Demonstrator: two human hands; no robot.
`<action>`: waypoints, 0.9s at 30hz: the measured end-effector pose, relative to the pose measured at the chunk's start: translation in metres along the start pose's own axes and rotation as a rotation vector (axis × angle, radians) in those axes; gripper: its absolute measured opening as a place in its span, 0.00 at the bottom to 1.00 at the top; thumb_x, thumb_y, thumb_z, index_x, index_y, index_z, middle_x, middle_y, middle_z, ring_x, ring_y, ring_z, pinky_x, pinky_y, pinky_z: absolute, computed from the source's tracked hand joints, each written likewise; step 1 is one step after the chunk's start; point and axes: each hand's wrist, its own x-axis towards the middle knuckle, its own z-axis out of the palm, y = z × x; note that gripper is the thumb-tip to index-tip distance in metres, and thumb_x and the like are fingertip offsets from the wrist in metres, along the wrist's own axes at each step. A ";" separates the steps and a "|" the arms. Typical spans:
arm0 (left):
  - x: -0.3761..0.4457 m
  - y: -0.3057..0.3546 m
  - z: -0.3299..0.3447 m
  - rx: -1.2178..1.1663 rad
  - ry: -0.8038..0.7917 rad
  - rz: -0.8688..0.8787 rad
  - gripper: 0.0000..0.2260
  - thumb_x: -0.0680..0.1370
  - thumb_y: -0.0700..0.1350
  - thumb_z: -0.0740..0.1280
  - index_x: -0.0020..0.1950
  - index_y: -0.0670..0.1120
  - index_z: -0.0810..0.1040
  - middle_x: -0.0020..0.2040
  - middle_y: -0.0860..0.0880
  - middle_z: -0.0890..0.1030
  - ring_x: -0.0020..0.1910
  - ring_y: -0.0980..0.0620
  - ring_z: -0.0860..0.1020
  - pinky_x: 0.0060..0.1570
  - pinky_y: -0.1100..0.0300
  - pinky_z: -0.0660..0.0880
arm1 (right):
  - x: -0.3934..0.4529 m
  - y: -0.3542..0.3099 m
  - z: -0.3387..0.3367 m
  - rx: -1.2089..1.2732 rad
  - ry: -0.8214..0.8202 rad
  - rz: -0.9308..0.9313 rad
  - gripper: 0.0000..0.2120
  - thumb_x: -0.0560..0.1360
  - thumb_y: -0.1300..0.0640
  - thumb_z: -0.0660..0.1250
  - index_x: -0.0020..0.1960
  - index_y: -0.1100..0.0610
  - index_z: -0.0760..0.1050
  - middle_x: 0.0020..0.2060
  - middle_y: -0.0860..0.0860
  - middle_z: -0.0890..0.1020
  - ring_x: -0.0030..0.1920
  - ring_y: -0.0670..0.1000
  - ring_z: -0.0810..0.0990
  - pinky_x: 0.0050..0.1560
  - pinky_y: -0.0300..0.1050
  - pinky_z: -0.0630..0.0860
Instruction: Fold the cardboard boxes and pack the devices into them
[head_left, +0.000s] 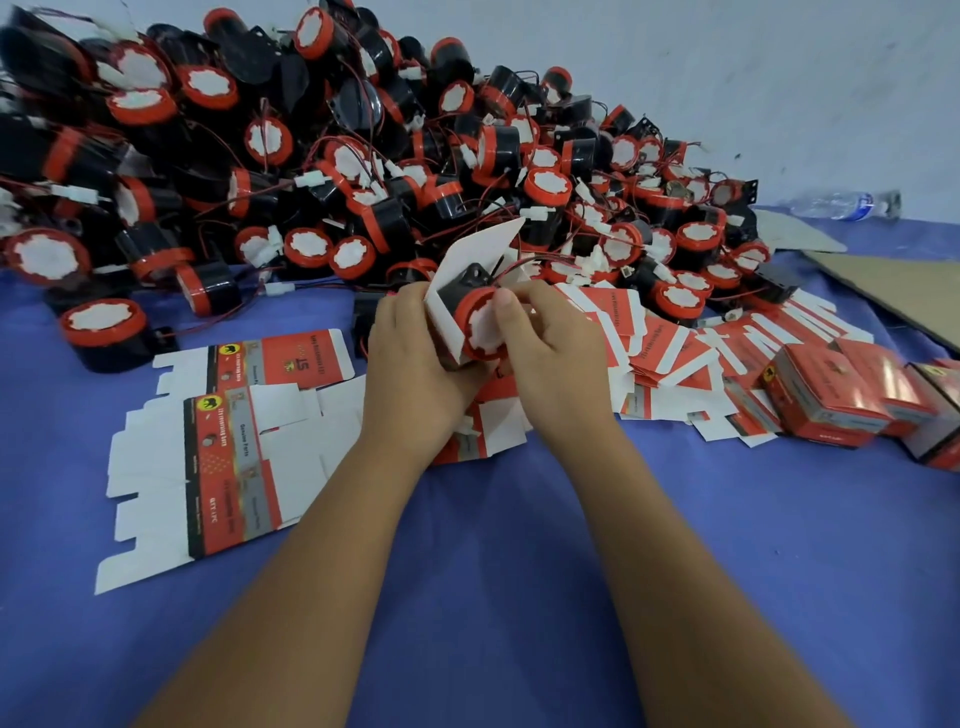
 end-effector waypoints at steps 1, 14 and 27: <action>0.000 0.000 -0.001 -0.057 -0.012 -0.028 0.29 0.69 0.45 0.79 0.66 0.48 0.70 0.61 0.49 0.74 0.60 0.50 0.74 0.60 0.52 0.75 | 0.000 0.000 0.000 0.013 -0.019 0.020 0.10 0.82 0.50 0.61 0.43 0.48 0.75 0.31 0.40 0.79 0.35 0.39 0.77 0.35 0.31 0.71; 0.000 0.002 -0.001 -0.146 -0.097 0.051 0.28 0.72 0.40 0.77 0.69 0.45 0.72 0.65 0.48 0.76 0.65 0.52 0.74 0.65 0.53 0.73 | -0.002 0.002 0.013 -0.320 0.019 0.140 0.24 0.81 0.49 0.60 0.28 0.52 0.60 0.22 0.48 0.64 0.25 0.47 0.60 0.28 0.42 0.55; 0.009 -0.010 -0.011 -0.464 -0.105 -0.326 0.24 0.73 0.45 0.76 0.66 0.57 0.72 0.56 0.59 0.81 0.54 0.60 0.81 0.53 0.60 0.79 | -0.002 -0.005 0.000 0.105 0.318 0.012 0.25 0.80 0.59 0.63 0.74 0.46 0.64 0.44 0.37 0.79 0.38 0.41 0.76 0.41 0.32 0.74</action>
